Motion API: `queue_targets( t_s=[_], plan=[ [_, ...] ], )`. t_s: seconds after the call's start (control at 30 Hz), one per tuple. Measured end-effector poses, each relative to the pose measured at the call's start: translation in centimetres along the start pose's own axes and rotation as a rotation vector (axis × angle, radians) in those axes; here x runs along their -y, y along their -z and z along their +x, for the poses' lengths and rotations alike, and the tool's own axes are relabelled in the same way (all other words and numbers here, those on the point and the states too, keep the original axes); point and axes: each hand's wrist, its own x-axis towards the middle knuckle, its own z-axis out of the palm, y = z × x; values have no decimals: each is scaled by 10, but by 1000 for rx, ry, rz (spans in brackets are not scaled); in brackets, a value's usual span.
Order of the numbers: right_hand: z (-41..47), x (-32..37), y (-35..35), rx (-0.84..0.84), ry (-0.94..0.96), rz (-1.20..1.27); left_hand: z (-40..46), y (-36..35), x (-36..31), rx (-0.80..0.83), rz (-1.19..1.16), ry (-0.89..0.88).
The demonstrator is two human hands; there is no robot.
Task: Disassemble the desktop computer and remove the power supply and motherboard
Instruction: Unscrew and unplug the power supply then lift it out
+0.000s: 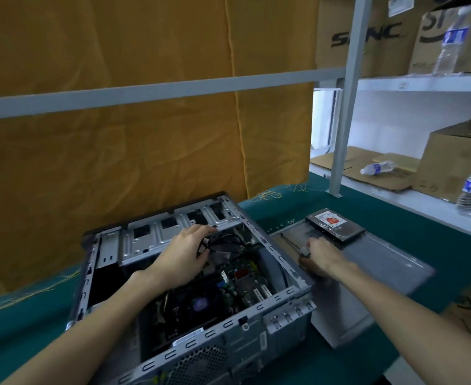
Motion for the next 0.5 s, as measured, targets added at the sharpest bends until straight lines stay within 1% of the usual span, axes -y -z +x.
queue_targets(
  t_s=[0.07,0.17,0.23,0.37,0.4,0.43,0.5],
  plan=[
    [-8,11,7,-17,-21,52,-1,1,3,2,19,-10],
    [-19,39,26,-137,32,251,1,4,10,17,36,-12],
    [-30,67,40,-206,135,380,3,6,16,9,36,-8],
    [-58,136,57,-337,360,511,3,8,30,21,93,15],
    [-64,151,58,-320,417,511,2,9,34,30,115,17],
    [-67,164,56,-260,459,478,3,10,39,37,140,18],
    [-66,183,47,-57,472,316,4,13,47,45,183,36]
  ],
)
